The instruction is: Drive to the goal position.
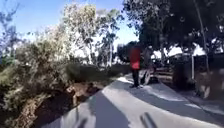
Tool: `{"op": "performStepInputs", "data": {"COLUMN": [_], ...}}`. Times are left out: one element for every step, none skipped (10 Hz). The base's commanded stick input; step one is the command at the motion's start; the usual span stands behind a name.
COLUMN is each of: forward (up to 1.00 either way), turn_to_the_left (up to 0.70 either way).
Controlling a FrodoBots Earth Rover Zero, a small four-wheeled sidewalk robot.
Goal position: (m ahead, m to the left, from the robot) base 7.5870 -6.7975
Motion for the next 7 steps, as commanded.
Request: {"op": "performStepInputs", "data": {"forward": [0.98,0.98,0.98,0.98,0.98,0.98,0.98], "turn_to_the_left": [0.0,0.0,0.0,0.0,0.0,0.0,0.0]}}
